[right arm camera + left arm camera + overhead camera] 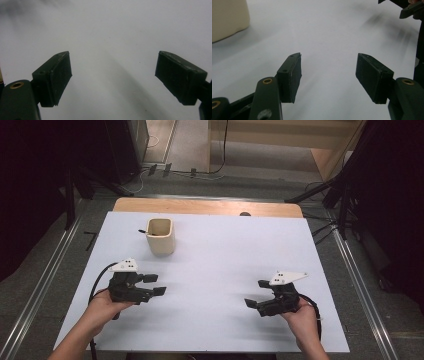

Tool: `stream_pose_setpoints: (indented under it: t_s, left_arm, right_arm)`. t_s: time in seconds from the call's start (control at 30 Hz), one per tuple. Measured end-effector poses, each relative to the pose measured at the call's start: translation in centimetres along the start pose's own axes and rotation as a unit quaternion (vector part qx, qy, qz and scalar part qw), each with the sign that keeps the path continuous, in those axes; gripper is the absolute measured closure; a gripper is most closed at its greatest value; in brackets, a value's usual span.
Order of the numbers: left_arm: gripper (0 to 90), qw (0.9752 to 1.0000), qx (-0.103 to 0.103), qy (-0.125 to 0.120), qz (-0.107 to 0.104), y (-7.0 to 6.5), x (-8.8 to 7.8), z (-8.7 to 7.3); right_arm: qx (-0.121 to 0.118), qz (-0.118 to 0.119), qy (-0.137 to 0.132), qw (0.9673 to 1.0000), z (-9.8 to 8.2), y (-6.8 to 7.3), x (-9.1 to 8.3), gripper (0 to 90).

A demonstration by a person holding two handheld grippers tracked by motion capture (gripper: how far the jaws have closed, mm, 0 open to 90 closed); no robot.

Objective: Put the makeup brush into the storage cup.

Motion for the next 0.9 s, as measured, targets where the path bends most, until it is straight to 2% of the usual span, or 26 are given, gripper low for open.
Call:
stream_pose_setpoints:
  t_s: [0.1, 0.17, 0.2, 0.3, 0.37, 0.43, 0.57, 0.7, 0.77, 0.8, 0.83, 0.9]
  left_arm:
    - [37.7, 1.0000, 0.001, 0.002, 0.006, -0.1, 0.0, -0.3]
    - [37.7, 1.0000, 0.003, -0.002, 0.002, -0.3, -0.1, -0.5]
    - [37.7, 0.9999, 0.011, -0.005, -0.008, -0.5, -0.2, -0.7]
    - [37.7, 0.9992, 0.036, -0.010, -0.009, -0.9, -0.3, -1.0]
    - [37.7, 0.9992, 0.037, -0.011, -0.012, -1.3, -0.3, -1.3]
    - [37.7, 0.9986, 0.050, -0.009, -0.016, -1.5, -0.4, -1.6]
    - [37.7, 0.9984, 0.055, -0.007, -0.007, -1.6, -0.5, -1.8]
    - [37.5, 0.9989, 0.046, -0.005, -0.002, -1.3, -0.4, -1.9]
    - [16.8, 0.9995, 0.026, 0.002, -0.017, -1.2, -0.2, -1.9]
    - [15.7, 0.9996, 0.024, 0.005, -0.015, -1.1, -0.2, -1.9]
    - [15.6, 0.9994, 0.031, 0.004, -0.013, -1.1, -0.2, -1.9]
    - [15.6, 0.9994, 0.031, -0.008, -0.013, -1.2, -0.3, -1.8]
  right_arm:
    - [0.000, -0.001, 0.001, 1.0000, 0.0, 0.0, 0.0, 14.4]
    - [0.000, -0.001, 0.001, 1.0000, 0.0, 0.0, 0.0, 14.4]
    - [0.000, -0.001, 0.001, 1.0000, 0.0, 0.0, 0.0, 14.4]
    - [0.001, -0.001, 0.001, 1.0000, 0.0, 0.0, 0.0, 14.4]
    - [0.002, -0.001, 0.001, 1.0000, 0.0, 0.0, 0.0, 14.4]
    - [0.000, -0.001, 0.001, 1.0000, 0.0, 0.0, 0.0, 14.4]
    - [0.001, -0.002, 0.001, 1.0000, 0.0, -0.1, 0.0, 14.4]
    - [0.002, -0.001, 0.001, 1.0000, 0.0, -0.1, 0.0, 14.4]
    - [0.001, -0.002, 0.002, 1.0000, 0.0, -0.1, 0.0, 14.4]
    - [0.000, -0.002, 0.002, 1.0000, 0.0, -0.1, 0.0, 14.4]
    - [0.001, -0.002, 0.001, 1.0000, 0.0, -0.1, 0.0, 14.4]
    - [0.001, -0.002, 0.002, 1.0000, 0.0, -0.1, 0.0, 14.4]
Point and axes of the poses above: each handheld gripper's, and its own axes: x roughly forward along the jaws, z roughly out of its top, y roughly to its left, the point moved 3 cm from there along x, roughly forward along the jaws, and after that the axes turned 1 degree about x, right-handed, at the moved point
